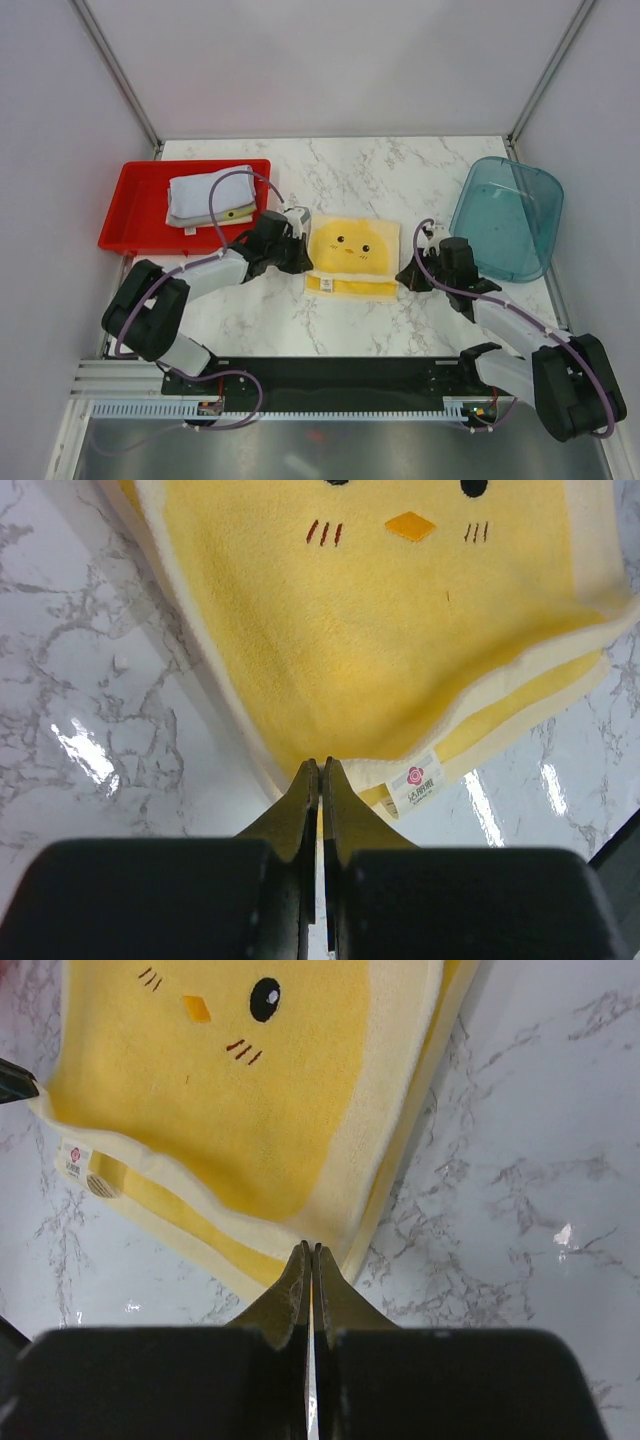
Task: Fold and stack the towels
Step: Fold the towel
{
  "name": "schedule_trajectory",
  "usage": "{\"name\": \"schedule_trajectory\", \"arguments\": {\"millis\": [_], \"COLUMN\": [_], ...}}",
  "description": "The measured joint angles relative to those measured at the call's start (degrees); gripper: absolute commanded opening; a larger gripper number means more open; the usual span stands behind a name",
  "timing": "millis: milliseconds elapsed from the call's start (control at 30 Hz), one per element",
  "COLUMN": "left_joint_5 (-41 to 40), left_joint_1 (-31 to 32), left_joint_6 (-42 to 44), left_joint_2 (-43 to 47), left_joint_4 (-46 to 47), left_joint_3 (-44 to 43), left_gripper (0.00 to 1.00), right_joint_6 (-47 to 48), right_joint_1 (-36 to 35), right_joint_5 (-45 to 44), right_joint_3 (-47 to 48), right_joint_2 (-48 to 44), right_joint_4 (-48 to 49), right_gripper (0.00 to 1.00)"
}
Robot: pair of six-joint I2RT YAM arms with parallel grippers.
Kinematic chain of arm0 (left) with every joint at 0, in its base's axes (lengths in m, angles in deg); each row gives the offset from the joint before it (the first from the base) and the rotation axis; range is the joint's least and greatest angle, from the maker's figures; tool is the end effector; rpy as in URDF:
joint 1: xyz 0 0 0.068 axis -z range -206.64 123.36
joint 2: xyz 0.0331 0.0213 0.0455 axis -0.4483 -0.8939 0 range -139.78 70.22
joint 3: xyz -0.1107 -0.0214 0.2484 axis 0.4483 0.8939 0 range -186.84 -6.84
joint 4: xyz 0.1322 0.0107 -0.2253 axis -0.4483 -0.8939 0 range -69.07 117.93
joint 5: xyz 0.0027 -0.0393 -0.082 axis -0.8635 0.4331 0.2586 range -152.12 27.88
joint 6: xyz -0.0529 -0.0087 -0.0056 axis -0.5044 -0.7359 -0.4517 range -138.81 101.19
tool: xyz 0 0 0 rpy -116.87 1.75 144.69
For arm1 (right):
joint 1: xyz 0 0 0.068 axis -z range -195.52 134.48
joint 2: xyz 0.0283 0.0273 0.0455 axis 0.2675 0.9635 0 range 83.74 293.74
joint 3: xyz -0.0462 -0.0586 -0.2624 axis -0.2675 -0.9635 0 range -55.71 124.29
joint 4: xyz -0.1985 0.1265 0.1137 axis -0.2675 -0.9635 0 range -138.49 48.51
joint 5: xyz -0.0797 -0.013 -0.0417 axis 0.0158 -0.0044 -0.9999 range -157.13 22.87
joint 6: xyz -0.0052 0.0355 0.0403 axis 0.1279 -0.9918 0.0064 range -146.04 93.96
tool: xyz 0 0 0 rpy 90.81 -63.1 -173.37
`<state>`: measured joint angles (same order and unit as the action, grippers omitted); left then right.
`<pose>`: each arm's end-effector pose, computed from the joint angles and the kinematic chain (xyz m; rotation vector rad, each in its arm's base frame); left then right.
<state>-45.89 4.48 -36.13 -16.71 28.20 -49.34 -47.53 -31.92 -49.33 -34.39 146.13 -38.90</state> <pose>0.2522 -0.1638 0.1732 0.4359 2.3873 -0.7351 0.1947 0.0687 0.1645 -0.0712 2.2983 0.6989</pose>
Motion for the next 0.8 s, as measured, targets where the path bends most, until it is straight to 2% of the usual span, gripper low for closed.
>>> {"name": "schedule_trajectory", "arguments": {"millis": [333, 633, 800], "left_joint_5": [-2.7, -4.7, -6.2], "left_joint_1": [1.5, 1.9, 3.6], "left_joint_6": [-0.7, -2.0, -3.9], "left_joint_2": [0.9, 6.8, 11.3], "left_joint_4": [-0.2, -2.8, -2.5], "left_joint_3": [1.9, -0.7, 2.8], "left_gripper": [0.02, 0.02, 0.02], "right_joint_6": [-1.9, -1.2, -1.9], "right_joint_1": [-0.2, -0.3, -0.3], "right_joint_5": [-0.8, -1.6, -1.5], "right_joint_3": [-1.5, 6.8, 4.0], "right_joint_2": [-4.5, -5.7, -7.9], "right_joint_4": [-0.2, -5.6, -6.5], "right_gripper": [0.0, 0.0, 0.0]}}
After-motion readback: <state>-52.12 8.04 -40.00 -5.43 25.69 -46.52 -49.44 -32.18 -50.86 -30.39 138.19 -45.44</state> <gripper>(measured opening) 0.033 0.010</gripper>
